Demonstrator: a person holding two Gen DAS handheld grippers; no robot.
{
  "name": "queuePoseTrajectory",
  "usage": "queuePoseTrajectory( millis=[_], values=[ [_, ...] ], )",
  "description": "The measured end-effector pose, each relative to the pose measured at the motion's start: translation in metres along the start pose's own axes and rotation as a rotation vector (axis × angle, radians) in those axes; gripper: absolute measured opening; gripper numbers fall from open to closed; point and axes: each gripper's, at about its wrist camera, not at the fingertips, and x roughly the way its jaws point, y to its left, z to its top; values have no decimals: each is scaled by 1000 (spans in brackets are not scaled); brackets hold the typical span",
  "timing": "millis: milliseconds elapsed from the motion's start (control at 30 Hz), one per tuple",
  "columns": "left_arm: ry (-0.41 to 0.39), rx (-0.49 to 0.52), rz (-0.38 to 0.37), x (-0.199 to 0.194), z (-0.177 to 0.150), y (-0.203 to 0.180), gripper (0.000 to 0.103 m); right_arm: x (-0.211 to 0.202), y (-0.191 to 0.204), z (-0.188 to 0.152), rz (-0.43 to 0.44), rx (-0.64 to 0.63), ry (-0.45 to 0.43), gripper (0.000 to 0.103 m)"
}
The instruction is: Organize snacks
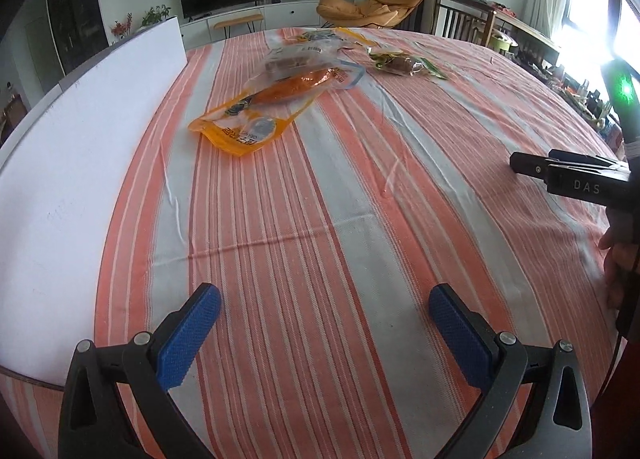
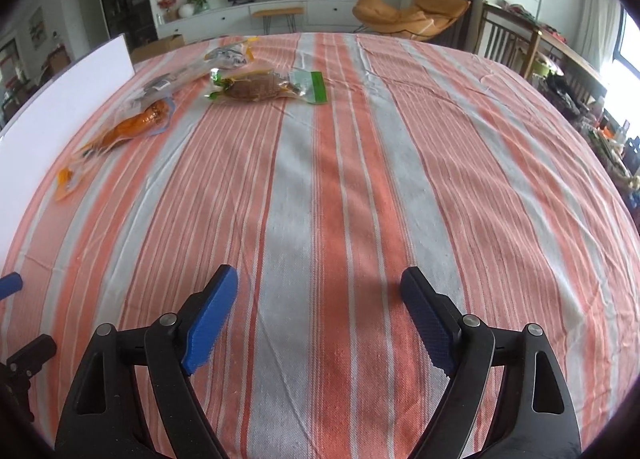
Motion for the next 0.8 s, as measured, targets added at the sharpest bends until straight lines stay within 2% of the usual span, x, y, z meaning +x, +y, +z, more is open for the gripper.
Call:
queuePoseTrajectory(
  millis=[800],
  values=[
    [-5,1,-4,0,-1,1,103,0,-1,-1,-8,3,0,87]
  ],
)
